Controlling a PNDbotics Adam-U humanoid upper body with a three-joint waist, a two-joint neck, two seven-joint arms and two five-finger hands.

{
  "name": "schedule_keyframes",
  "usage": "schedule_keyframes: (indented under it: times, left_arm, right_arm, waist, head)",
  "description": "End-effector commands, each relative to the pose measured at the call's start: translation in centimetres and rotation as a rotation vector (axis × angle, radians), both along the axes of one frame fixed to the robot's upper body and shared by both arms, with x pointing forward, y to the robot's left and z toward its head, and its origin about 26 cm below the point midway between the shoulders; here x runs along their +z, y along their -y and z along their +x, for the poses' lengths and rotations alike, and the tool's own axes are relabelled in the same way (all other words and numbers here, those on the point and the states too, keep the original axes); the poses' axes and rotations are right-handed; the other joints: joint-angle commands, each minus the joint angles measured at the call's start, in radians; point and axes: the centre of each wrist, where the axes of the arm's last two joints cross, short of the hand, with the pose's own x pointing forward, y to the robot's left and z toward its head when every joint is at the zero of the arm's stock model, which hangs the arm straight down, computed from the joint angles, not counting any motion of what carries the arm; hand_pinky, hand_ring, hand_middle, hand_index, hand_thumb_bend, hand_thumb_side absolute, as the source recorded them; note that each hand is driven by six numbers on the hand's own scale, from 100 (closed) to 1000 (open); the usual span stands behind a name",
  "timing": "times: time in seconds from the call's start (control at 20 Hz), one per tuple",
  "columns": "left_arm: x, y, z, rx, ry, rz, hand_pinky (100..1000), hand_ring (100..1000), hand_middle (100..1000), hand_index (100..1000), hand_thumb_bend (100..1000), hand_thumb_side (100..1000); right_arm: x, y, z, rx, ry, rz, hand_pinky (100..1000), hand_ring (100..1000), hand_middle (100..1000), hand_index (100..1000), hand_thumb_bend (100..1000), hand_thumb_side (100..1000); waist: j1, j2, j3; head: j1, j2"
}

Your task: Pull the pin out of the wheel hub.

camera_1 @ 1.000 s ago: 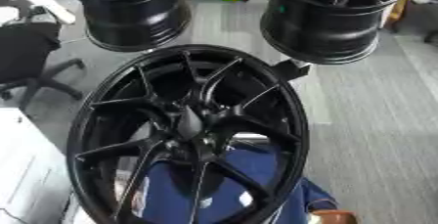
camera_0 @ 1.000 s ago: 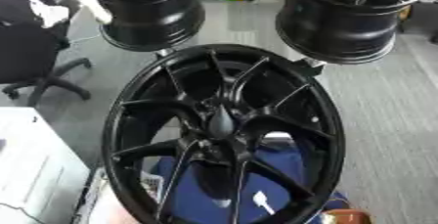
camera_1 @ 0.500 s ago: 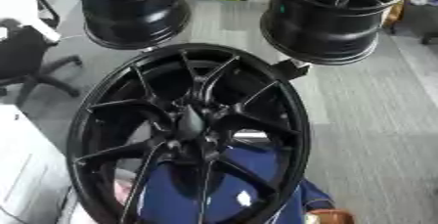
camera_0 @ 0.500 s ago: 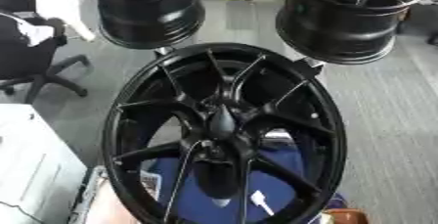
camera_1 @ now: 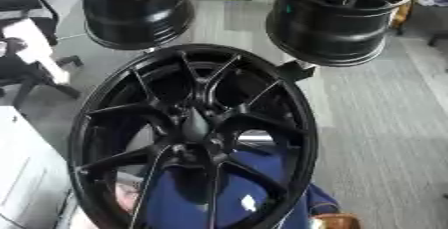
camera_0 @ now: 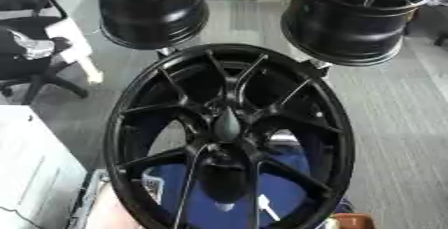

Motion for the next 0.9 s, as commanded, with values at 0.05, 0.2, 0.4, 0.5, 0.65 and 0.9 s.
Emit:
schedule_keyframes:
  times: [0.05,0.2,0.4,0.5,0.65,0.9]
  left_arm:
    - [1.4,-0.6,-0.4,0.077,0.108,0.019,791,819,811,896,529,520]
    - [1.4,-0.3,-0.4,0.097,0.161,0.001,773,804,796,885,509,523]
    - [2.1,0.3,-0.7,0.089,0.276,-0.061,705,732,727,840,429,501]
    - [2.6,0.8,-1.0,0.056,0.374,-0.14,660,677,672,796,368,521]
    - [3.3,2.1,-1.5,-0.033,0.539,-0.3,632,639,633,746,316,406]
    - [3.9,5.4,-1.9,-0.226,0.743,-0.608,623,631,623,737,284,393]
  right_arm:
    - [1.2,0.1,-0.4,-0.007,0.036,-0.02,869,713,771,828,100,100]
    - [1.2,0.1,-0.4,-0.007,0.037,-0.02,869,713,771,828,100,100]
    - [1.2,0.1,-0.4,-0.006,0.039,-0.019,868,712,771,828,100,100]
    - [1.2,0.1,-0.4,-0.003,0.043,-0.02,868,712,771,828,100,100]
    - [1.3,0.1,-0.4,0.003,0.046,-0.02,868,712,771,828,100,100]
    - [1.4,0.0,-0.4,0.02,0.05,-0.019,867,714,771,828,100,100]
  waist:
    - [-0.001,-0.011,0.001]
    - [-0.002,-0.011,0.0]
    - [-0.003,-0.011,0.0]
    - [-0.003,-0.012,0.0]
    - [-0.003,-0.014,-0.001]
    - [-0.008,-0.016,-0.009]
  head:
    - [-0.002,-0.008]
    - [-0.002,-0.008]
    - [-0.004,-0.005]
    - [-0.005,-0.005]
    - [-0.006,-0.004]
    - [-0.005,-0.009]
